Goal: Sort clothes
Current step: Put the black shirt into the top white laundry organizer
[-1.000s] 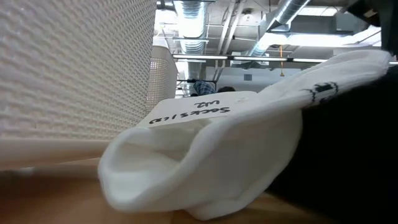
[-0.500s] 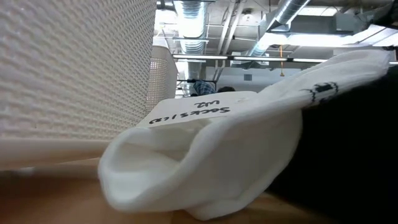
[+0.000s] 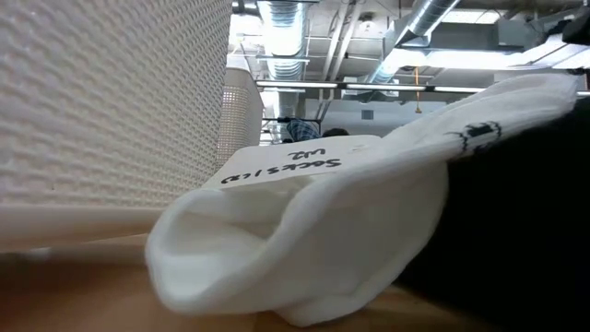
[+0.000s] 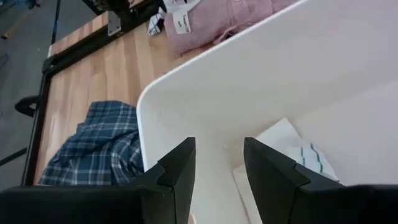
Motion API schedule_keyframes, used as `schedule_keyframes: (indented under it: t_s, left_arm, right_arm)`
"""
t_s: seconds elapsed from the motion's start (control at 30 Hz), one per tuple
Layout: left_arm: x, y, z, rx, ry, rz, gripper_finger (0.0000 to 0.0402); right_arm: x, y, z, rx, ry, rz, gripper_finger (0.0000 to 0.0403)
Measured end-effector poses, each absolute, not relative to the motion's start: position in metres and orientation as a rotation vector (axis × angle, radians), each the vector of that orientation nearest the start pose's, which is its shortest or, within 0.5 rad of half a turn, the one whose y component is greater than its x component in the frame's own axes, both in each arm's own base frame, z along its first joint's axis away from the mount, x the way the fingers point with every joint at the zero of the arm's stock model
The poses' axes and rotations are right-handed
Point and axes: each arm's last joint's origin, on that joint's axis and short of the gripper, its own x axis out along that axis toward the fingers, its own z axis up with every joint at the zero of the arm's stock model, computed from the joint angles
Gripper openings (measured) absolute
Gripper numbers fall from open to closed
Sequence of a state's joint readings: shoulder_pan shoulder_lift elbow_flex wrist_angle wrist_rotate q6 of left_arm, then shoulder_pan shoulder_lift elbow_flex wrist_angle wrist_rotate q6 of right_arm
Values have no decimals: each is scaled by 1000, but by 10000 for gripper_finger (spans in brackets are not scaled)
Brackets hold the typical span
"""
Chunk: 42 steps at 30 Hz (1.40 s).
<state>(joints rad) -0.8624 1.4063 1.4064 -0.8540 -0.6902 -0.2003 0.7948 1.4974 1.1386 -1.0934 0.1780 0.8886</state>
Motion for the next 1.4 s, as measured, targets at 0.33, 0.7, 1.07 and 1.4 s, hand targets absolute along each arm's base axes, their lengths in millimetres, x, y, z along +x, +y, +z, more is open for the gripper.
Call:
schedule_keyframes:
  t_s: [0.33,0.7,1.07,1.4]
  left_arm:
    - [194,-204,355,403,619,-109,132]
    - [195,-203,355,417,617,-103,132]
    - [198,-200,355,413,617,-86,132]
    - [201,-197,355,402,620,-64,132]
  right_arm:
    - [183,179,218,102,1417,-119,217]
    - [197,178,232,87,1331,-76,238]
    - [231,192,248,62,1004,198,257]
    - [229,196,243,101,1006,216,277]
